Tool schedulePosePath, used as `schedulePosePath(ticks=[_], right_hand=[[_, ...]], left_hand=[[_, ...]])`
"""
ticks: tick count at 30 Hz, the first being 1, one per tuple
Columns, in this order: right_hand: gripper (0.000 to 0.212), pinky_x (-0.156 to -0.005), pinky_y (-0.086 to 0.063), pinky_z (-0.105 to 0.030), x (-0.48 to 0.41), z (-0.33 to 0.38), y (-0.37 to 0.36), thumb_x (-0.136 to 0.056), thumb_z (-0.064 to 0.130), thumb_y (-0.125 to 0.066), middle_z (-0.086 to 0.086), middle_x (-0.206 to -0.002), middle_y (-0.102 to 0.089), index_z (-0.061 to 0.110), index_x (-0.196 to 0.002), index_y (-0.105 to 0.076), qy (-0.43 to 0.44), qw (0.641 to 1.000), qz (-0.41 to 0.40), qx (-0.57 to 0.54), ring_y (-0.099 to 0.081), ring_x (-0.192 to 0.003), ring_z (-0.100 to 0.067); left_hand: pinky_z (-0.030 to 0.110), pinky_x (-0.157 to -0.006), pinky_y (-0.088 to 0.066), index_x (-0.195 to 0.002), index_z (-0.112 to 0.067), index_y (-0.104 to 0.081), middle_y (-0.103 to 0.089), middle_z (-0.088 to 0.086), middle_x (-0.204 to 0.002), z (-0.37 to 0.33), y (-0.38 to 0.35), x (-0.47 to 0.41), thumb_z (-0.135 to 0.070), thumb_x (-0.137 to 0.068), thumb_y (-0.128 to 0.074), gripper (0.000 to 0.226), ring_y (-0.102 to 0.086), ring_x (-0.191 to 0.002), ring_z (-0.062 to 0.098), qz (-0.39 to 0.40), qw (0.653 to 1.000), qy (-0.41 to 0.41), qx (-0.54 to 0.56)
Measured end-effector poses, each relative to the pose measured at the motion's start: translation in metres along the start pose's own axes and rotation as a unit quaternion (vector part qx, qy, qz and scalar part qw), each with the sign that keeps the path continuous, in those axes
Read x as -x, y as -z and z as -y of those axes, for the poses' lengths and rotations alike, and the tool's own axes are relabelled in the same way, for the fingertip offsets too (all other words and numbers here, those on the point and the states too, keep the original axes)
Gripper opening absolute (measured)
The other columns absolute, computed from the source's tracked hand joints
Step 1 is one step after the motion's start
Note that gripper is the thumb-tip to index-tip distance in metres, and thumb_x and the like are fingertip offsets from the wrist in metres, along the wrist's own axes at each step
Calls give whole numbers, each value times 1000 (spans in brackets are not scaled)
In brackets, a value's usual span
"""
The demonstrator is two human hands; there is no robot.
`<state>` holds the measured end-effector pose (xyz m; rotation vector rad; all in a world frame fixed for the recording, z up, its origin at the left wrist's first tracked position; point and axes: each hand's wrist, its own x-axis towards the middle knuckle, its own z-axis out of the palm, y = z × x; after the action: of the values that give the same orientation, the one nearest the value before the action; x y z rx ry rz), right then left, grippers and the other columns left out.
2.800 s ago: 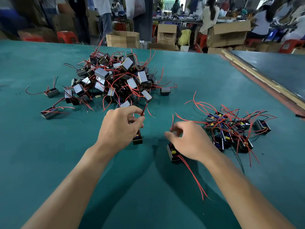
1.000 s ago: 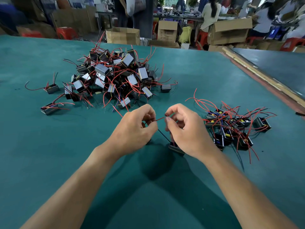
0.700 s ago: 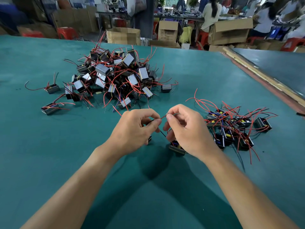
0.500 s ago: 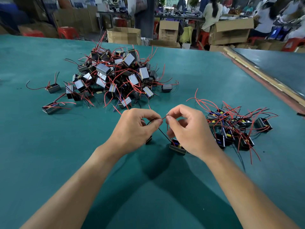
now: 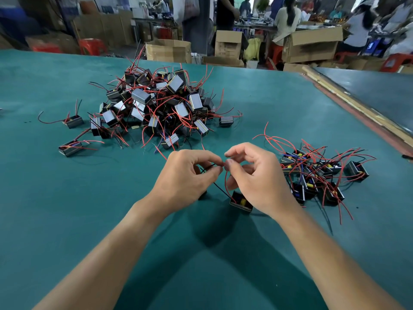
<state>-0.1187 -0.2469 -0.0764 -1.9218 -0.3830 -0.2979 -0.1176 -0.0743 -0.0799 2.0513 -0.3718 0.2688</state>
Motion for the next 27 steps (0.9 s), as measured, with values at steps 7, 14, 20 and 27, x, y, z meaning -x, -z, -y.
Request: schedulePosePath(ticks=[7,14,20,27], right_hand=[[21,-55,-57,-33,0,2,2,-90,8,-70,-1,-62,-70,26,-78,-68,-4,1000,-11,6,-68,-52,-17],[27,-54,-54,-28,0,3,3,-85,6,-74,5,-62,-71,30,-74,-69,1,1000,-19,5,-65,-51,-12],[16,-61,-57,-33,-1,3,4,-87,13,-71,15,-66,-70,26,-77,-74,16,999,-4,34,-63,-57,-7],[15,-59,-57,-45,-2,2,7,-86,16,-69,8,-66,-69,24,-73,-70,-1,1000,0,21,-64,-58,-19]], left_hand=[[29,-40,-37,-86,-27,-77,-63,-4,-66,-2,-1,2,-15,-89,-66,16,-41,-43,14,12,1000,-3,3],[18,-41,-30,-83,-29,-76,-62,-16,-59,-4,-1,5,-22,-79,-76,8,-41,-41,9,23,999,-17,13],[20,-41,-29,-77,-21,-77,-50,-11,-44,-3,-3,3,-16,-85,-73,10,-35,-41,10,14,999,18,35],[32,-49,-39,-80,-16,-76,-56,5,-56,-6,1,0,-17,-86,-73,8,-42,-48,17,39,996,49,71]])
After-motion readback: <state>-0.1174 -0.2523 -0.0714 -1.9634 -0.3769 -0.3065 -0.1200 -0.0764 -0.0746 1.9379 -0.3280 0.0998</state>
